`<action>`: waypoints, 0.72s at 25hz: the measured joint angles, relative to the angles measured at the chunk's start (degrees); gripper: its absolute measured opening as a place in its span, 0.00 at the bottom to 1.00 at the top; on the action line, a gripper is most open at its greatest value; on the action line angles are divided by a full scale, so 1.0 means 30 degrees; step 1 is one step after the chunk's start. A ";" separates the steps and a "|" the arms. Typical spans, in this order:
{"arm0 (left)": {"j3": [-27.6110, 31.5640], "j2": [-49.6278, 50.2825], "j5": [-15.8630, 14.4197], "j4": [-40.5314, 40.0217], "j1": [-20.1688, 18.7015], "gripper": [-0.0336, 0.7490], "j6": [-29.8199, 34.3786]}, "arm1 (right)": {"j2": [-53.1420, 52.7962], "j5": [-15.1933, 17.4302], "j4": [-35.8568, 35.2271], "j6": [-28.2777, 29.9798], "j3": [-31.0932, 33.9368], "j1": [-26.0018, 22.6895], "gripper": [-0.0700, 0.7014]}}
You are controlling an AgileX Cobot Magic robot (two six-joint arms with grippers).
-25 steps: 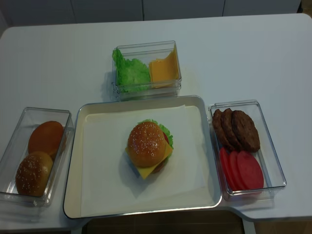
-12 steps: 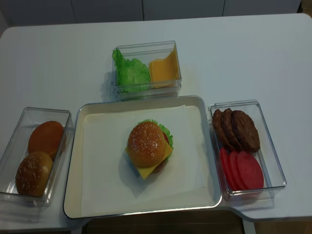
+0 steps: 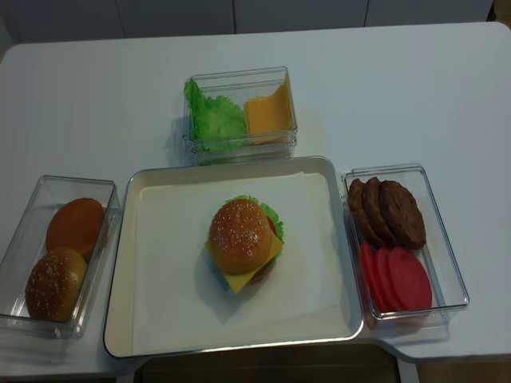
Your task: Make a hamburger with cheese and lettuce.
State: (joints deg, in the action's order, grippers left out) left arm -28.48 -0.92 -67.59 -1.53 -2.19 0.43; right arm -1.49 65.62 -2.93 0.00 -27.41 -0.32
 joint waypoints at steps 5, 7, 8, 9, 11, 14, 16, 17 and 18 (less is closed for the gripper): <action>0.0000 0.0000 0.0000 0.0000 0.0000 0.41 0.0000 | 0.0000 0.0000 0.0000 0.0000 0.0000 0.0000 0.75; 0.0000 0.0000 0.0000 0.0000 0.0000 0.41 0.0000 | 0.0000 0.0000 0.0000 0.0000 0.0000 0.0000 0.75; 0.0000 0.0000 0.0000 0.0000 0.0000 0.41 0.0000 | 0.0000 0.0000 0.0000 0.0000 0.0000 0.0000 0.75; 0.0000 0.0000 0.0000 0.0000 0.0000 0.41 0.0000 | 0.0000 0.0000 0.0000 0.0000 0.0000 0.0000 0.75; 0.0000 0.0000 0.0000 0.0000 0.0000 0.41 0.0000 | 0.0000 0.0000 0.0000 0.0000 0.0000 0.0000 0.75; 0.0000 0.0000 0.0000 0.0000 0.0000 0.41 0.0000 | 0.0000 0.0000 0.0000 0.0000 0.0000 0.0000 0.75; 0.0000 0.0000 0.0000 0.0000 0.0000 0.41 0.0000 | 0.0000 0.0000 0.0000 0.0000 0.0000 0.0000 0.75; 0.0000 0.0000 0.0000 0.0000 0.0000 0.41 0.0000 | 0.0000 0.0000 0.0000 0.0000 0.0000 0.0000 0.75; 0.0000 0.0000 0.0000 0.0000 0.0000 0.41 0.0000 | 0.0000 0.0000 0.0000 0.0000 0.0000 0.0000 0.75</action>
State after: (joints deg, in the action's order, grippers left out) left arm -28.48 -0.92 -67.59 -1.53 -2.19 0.43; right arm -1.49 65.62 -2.93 0.00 -27.41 -0.32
